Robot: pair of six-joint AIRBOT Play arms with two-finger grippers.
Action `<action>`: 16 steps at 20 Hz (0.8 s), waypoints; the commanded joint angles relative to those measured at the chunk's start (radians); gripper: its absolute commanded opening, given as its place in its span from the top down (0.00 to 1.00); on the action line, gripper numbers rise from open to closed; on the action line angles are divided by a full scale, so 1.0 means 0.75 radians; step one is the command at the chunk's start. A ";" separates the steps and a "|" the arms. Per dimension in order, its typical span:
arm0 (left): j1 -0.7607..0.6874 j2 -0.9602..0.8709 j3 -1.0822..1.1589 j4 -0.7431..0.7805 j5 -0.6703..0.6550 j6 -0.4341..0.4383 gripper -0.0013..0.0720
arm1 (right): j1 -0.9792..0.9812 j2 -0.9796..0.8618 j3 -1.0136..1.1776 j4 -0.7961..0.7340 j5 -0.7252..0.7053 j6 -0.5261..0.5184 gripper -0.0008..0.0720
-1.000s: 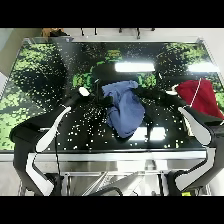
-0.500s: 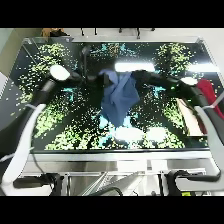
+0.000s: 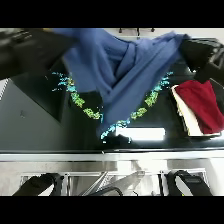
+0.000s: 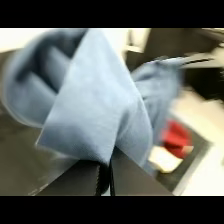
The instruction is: Fold the shirts.
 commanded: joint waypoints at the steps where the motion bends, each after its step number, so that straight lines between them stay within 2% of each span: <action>1: 0.000 0.189 -0.191 0.397 -0.012 -0.165 0.96 | -0.051 0.021 -0.001 -0.233 -0.035 0.172 0.96; 4: 0.000 0.193 -0.490 0.371 0.101 -0.165 0.96 | -0.050 -0.206 -0.001 -0.116 0.170 0.160 0.96; 6: 0.001 0.127 -0.638 0.374 0.117 -0.166 0.96 | -0.048 -0.415 -0.001 -0.083 0.287 0.157 0.95; 7: 0.000 0.072 -0.699 0.374 0.112 -0.165 0.96 | -0.041 -0.519 -0.001 -0.083 0.323 0.157 0.90; 8: 0.000 0.016 -0.755 0.373 0.112 -0.164 0.96 | -0.032 -0.635 -0.001 -0.083 0.348 0.157 0.69; 9: 0.000 -0.040 -0.815 0.374 0.118 -0.158 0.96 | -0.022 -0.744 -0.001 -0.083 0.359 0.157 0.62; 13: 0.021 -0.296 -1.047 0.385 0.243 -0.114 0.96 | -0.019 -1.113 -0.001 -0.083 0.356 0.156 0.62; 16: 0.120 -0.459 -1.086 0.381 0.238 -0.099 0.96 | -0.067 -1.153 -0.001 -0.083 0.392 0.158 0.62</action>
